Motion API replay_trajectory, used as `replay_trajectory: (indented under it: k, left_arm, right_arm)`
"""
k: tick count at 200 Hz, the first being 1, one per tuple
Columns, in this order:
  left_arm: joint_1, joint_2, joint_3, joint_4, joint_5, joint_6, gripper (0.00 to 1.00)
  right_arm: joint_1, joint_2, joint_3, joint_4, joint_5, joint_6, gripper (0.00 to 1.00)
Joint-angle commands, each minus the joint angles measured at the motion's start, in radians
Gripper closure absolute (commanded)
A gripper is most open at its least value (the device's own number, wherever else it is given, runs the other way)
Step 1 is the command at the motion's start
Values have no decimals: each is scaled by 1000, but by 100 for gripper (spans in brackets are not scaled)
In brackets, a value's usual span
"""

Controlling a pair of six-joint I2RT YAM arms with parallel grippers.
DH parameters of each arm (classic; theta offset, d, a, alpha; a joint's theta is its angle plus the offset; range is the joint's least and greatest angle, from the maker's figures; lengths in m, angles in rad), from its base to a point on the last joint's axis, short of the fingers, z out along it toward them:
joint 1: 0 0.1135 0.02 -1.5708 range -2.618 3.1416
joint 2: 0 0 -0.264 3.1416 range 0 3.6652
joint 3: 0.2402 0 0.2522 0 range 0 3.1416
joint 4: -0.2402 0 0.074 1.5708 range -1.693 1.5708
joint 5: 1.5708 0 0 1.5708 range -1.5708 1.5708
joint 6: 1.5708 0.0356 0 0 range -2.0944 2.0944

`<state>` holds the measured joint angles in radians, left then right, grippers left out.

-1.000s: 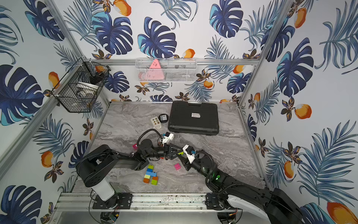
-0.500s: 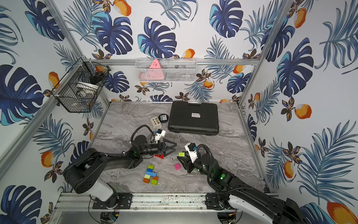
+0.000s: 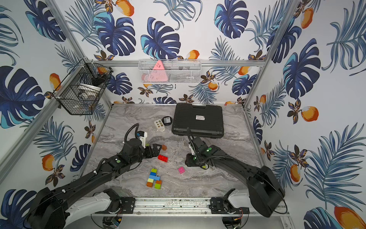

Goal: Assemble the letter h with lego
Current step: Place the lego brick at the center of the board.

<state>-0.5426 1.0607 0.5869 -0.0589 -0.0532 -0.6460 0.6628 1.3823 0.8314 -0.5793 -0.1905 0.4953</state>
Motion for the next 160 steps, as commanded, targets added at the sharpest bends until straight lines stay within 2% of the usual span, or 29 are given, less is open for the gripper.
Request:
replay_trajectory:
  k: [1,59,90,113,160]
  left_arm:
    - [0,17,-14,-38,-123,66,1]
    - [0,13,-47,-7,-145,75,1]
    - [0,16,-48,-4,-137,77,1]
    - [0,18,-50,0,-136,77,1]
    - [0,26,-48,-11,-164,72,1]
  right_arm:
    - [-40,72,24,-142,-87,-42,68]
    - [-85,262,73,-132,-180,-116,66]
    - [-130,325,97,-128,-190,-143,61]
    - [-136,329,114,-132,-170,-149,53]
    - [-136,256,112,-140,-106,-156,44]
